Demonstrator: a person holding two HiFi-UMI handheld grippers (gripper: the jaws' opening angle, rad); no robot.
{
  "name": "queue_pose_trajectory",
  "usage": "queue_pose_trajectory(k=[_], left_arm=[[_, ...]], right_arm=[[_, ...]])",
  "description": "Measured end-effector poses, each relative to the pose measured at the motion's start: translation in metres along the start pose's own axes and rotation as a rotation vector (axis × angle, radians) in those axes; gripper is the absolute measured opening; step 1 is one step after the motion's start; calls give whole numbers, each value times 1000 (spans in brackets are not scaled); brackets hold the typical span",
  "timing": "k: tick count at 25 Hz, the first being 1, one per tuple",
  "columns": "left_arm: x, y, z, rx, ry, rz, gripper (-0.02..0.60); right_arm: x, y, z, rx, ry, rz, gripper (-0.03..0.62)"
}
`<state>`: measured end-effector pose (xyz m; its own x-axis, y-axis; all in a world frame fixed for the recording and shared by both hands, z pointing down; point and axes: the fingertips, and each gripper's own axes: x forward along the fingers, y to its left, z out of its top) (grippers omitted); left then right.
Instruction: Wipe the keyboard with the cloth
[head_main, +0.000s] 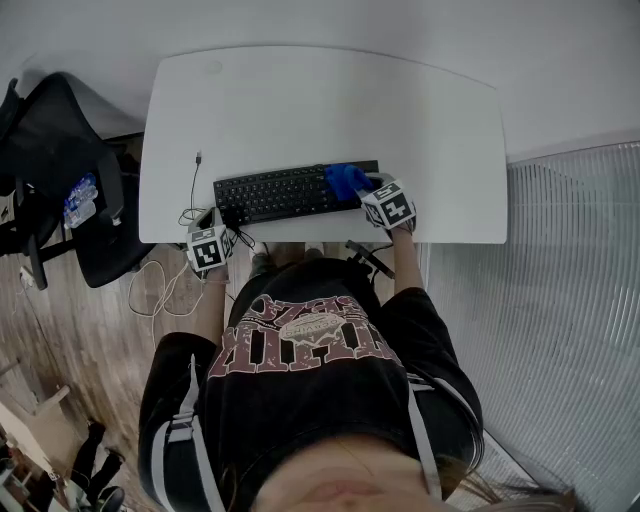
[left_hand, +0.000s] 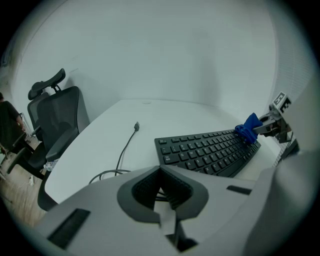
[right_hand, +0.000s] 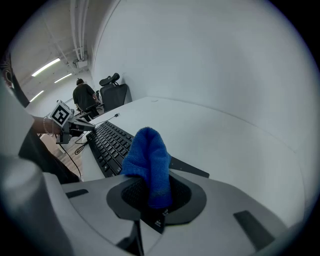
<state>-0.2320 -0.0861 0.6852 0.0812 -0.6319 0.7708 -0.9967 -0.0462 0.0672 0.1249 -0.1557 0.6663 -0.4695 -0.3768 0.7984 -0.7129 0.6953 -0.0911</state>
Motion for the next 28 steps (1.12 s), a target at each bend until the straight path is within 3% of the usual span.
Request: queue_pose_trajectory(k=[28], left_arm=[[1, -2, 1, 7, -8, -9, 34]], right_arm=[[-39, -63, -51, 181, 19, -185, 64]])
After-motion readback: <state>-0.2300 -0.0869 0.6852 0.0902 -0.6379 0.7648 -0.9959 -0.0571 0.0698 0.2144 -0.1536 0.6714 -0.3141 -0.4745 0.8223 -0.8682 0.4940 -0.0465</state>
